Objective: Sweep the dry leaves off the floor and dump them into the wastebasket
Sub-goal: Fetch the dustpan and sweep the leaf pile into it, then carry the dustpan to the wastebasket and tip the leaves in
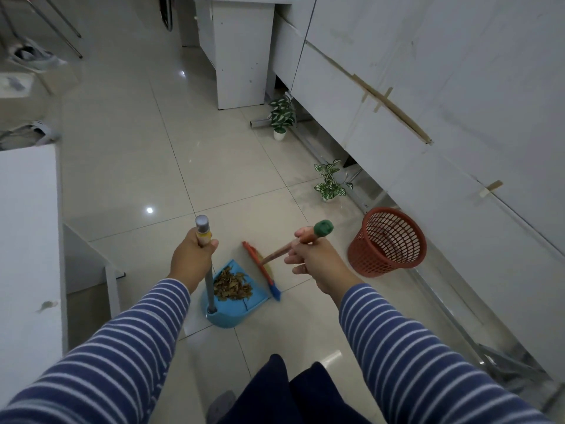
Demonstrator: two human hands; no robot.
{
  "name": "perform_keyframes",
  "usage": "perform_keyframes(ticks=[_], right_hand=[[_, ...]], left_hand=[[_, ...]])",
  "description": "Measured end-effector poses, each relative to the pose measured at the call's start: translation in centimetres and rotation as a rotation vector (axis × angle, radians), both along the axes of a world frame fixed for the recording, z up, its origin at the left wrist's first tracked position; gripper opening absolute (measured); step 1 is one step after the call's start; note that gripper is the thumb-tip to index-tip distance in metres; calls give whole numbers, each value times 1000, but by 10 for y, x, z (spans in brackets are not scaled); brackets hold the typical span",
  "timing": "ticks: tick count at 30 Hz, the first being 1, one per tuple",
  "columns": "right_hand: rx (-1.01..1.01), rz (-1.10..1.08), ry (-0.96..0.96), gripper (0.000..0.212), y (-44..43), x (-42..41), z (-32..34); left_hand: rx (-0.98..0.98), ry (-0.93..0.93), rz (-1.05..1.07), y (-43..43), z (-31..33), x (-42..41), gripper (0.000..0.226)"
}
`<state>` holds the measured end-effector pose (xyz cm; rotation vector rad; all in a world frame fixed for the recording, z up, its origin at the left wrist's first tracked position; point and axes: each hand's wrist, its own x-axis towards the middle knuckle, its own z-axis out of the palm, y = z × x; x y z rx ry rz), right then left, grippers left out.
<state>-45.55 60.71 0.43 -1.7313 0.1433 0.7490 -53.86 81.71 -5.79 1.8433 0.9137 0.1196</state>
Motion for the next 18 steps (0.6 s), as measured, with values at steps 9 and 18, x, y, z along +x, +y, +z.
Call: perform_keyframes(ticks=[9, 18], right_hand=[[-347, 247, -542, 25, 9, 17, 15], [-331, 202, -610, 8, -4, 35, 72]], left_hand=[[7, -80, -35, -18, 25, 20, 10], [16, -185, -104, -18, 74, 50, 12]])
